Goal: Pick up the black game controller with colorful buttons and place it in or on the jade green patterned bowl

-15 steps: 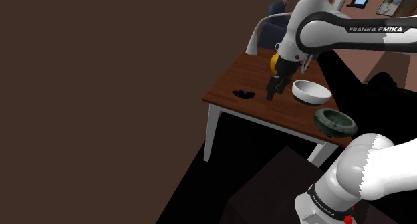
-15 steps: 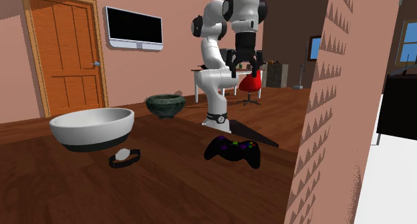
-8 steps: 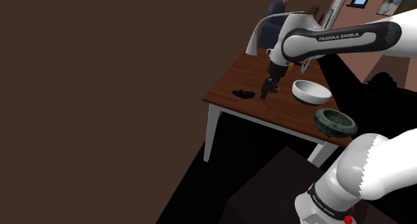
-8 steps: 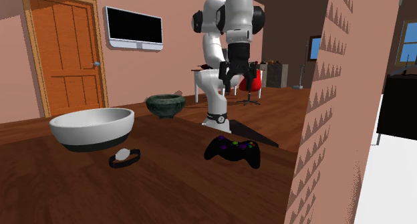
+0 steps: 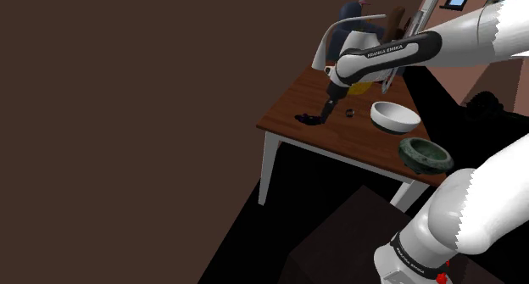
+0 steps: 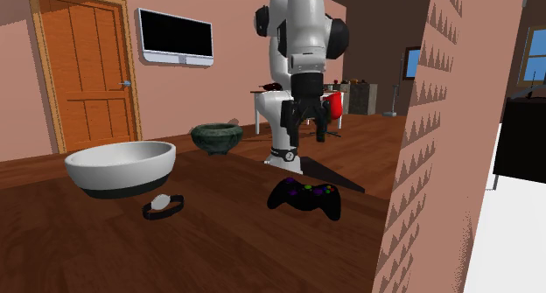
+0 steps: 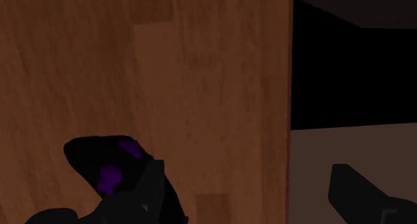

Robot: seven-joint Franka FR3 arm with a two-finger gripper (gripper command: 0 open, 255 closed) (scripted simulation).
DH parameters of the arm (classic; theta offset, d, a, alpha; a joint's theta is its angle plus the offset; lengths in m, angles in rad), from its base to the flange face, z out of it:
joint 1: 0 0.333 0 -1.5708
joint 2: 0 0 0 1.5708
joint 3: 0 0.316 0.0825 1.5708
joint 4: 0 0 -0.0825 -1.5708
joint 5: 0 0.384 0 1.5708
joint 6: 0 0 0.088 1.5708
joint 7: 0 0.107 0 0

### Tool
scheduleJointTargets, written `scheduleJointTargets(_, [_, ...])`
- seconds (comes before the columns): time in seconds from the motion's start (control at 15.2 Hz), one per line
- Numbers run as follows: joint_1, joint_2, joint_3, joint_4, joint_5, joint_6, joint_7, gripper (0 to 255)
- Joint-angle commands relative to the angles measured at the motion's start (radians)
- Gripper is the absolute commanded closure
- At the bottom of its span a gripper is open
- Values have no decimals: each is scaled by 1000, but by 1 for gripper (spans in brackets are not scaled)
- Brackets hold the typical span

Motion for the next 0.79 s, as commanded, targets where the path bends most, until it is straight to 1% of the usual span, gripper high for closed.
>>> scheduleJointTargets(0.0, [8,77,-22,47,32,44,-80,0])
scheduleJointTargets(0.26, [11,234,-47,159,122,105,-242,0])
scheduleJointTargets(0.46, [-4,353,-44,259,198,132,-361,0])
scheduleJointTargets(0.73, [-10,387,-37,258,218,165,-377,0])
